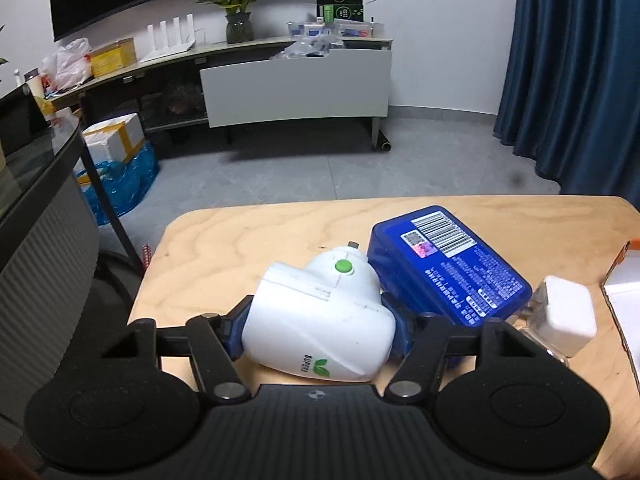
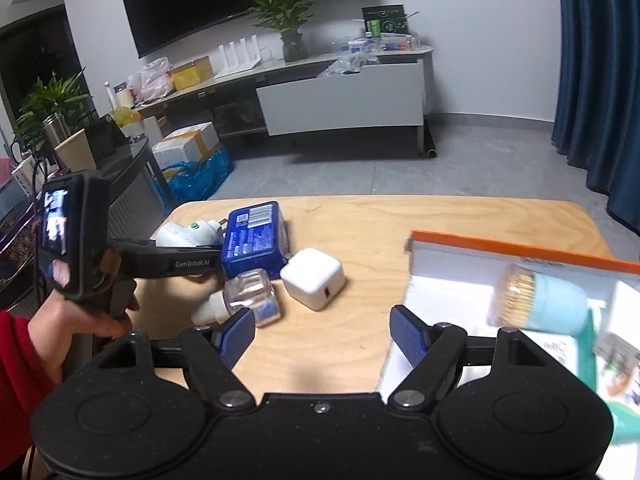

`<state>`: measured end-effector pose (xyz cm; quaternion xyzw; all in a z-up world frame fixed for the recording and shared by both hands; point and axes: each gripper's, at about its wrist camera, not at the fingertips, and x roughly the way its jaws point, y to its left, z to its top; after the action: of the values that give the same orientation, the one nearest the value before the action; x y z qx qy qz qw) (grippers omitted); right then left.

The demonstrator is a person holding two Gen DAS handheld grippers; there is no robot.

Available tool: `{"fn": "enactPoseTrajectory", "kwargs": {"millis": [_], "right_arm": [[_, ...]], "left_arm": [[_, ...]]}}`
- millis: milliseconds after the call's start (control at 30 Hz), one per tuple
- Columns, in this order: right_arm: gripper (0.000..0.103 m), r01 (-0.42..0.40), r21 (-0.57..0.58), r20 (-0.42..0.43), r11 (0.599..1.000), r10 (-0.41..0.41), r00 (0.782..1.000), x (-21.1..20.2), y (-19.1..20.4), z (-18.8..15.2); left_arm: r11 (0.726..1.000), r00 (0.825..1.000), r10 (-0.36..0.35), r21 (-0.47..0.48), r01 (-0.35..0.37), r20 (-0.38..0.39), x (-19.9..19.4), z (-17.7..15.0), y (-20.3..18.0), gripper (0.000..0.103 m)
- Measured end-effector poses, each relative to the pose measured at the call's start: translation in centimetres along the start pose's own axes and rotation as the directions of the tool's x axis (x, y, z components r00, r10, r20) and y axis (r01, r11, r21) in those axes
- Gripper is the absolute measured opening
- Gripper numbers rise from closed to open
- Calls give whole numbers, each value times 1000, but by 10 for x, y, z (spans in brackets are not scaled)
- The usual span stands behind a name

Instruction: Organize rigid objects

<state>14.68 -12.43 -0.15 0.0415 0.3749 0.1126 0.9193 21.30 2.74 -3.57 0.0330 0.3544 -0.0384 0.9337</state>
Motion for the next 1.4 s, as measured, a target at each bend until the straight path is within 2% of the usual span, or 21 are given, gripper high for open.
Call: {"fn": "enactPoseTrajectory", "kwargs": {"millis": [233,500,600,667,733,933,1100,1400], "right_arm": [[88,6,8,-21,1000,-6,1000,40,7,15],[86,55,47,-100,997,-50,994,86,-1,27],[78,78,-3,-84,997,-78,993,91,4,23],[65,86,-56,-63,995,-90,994,92,11,20],[65,106,-68,-52,992,-109,993,92,15,18],[64,103,-60,-22,993,-104,994,72,19,13],[64,68,-33,17,997,-68,998,39,22,12],[64,53,-25,55,998,-52,997,-20,42,-1]], "left_arm": [[998,1000,-19,-53,19,5,-29,-8,6,66],[993,999,-50,-106,51,11,-50,-16,9,66],[991,998,-57,-120,58,16,-53,-19,9,66],[990,998,-63,-124,65,15,-55,-20,10,66],[990,998,-68,-125,69,15,-57,-21,7,66],[986,996,-79,-143,83,32,-68,-21,2,66],[986,995,-81,-143,87,52,-80,-21,-4,65],[986,995,-76,-145,86,72,-116,-30,-15,65]]}}
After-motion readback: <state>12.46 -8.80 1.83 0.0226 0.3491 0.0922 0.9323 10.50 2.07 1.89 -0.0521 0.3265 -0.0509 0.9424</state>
